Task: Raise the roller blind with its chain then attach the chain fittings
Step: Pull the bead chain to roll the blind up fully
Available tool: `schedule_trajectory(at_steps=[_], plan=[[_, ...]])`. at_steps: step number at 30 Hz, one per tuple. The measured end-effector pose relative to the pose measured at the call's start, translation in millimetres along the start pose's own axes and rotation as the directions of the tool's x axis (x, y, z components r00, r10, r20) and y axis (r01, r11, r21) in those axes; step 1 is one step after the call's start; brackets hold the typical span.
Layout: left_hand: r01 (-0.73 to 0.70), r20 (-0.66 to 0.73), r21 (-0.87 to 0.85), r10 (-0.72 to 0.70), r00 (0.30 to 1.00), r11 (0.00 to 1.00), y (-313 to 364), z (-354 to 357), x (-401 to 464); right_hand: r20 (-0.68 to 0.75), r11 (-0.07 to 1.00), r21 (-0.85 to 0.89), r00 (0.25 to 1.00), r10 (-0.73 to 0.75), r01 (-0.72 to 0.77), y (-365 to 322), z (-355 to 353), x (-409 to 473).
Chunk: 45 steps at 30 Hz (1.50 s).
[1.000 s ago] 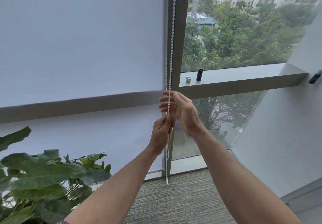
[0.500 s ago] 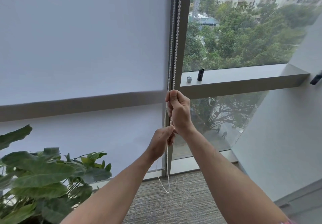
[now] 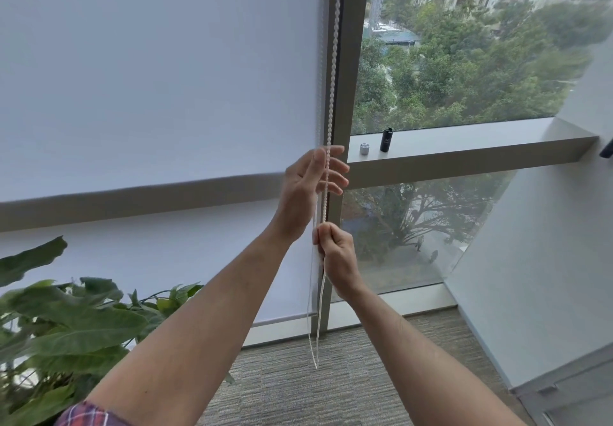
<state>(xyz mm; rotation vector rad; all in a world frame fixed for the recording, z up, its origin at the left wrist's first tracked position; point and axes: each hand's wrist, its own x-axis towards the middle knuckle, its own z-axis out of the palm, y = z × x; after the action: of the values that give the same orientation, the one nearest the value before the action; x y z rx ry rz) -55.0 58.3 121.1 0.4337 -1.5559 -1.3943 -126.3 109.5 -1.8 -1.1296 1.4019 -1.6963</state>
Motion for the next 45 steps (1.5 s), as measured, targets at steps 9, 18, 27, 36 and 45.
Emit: schedule_trajectory(at_steps=[9, 18, 27, 36, 45], plan=[[0.054, -0.052, -0.043, -0.056, 0.997, 0.998, -29, 17, -14, 0.053, 0.986, -0.036, 0.985, 0.165, -0.163, 36, -17, -22], [0.046, -0.100, 0.029, -0.043, 0.994, 0.999, -30, 14, -16, 0.224, 0.965, -0.114, 0.941, 0.255, -0.234, 8, -31, -2], [0.202, -0.073, 0.044, -0.199, 0.977, 0.978, -72, 3, -58, 0.089, 0.972, 0.236, 0.996, -0.007, -0.014, -82, -26, 38], [0.222, -0.065, 0.081, -0.217, 0.974, 0.972, -73, 5, -66, 0.034, 0.955, 0.250, 0.984, -0.173, 0.159, -121, 4, 44], [0.265, 0.174, 0.175, -0.295, 0.940, 0.948, -60, -14, -58, -0.079, 0.960, 0.124, 0.967, -0.242, 0.250, -119, 6, 39]])
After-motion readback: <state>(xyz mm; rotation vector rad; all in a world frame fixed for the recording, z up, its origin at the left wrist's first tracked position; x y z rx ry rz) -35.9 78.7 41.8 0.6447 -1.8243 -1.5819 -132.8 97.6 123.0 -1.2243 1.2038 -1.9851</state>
